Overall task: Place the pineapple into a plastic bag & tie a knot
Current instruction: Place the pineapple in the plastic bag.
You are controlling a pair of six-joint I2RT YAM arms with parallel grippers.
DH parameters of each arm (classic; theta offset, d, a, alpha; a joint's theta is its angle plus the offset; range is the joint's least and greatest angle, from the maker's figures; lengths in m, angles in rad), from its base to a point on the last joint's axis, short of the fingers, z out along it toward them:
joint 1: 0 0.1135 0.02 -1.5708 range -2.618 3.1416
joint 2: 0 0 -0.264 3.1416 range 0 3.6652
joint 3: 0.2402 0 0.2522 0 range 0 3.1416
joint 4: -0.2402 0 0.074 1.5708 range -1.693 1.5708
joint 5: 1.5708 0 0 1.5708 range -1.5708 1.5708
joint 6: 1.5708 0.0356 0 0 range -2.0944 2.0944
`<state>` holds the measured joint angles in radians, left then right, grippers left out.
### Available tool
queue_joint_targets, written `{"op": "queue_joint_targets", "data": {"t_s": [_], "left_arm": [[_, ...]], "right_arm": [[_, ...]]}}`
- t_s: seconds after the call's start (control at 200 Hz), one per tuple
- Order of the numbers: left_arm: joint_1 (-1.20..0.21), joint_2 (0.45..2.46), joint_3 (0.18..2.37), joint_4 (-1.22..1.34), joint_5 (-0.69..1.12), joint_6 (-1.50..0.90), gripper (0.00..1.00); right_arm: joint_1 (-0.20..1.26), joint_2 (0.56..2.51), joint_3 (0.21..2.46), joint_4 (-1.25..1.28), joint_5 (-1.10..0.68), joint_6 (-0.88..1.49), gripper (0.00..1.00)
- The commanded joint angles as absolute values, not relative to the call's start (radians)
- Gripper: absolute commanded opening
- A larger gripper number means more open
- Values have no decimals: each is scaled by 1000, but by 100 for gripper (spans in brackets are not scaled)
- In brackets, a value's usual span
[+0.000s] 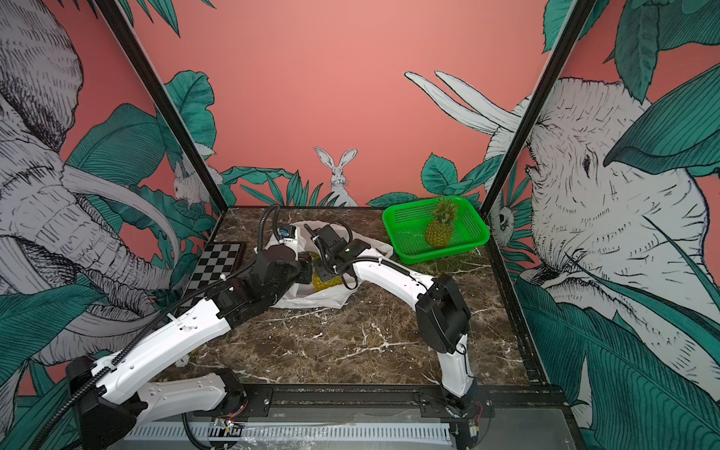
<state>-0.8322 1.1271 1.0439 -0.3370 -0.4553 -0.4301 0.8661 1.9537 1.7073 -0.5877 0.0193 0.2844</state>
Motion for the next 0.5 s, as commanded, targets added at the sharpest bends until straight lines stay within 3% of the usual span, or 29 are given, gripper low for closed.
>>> {"op": "queue_joint_targets", "data": {"t_s": [0.0,0.27,0.495], "left_arm": [[-827,1102,1029,-319,-465,-455,0],[-827,1096,1025,-318,-466,-456,0],[-827,1088,1021,-319,-470,-456,0]], "right_arm": [[871,1947,1719,-585,22,291,44],[861,1877,1791,-658,23,298,73],[802,1770,1823,-733,-21,338,81]]}}
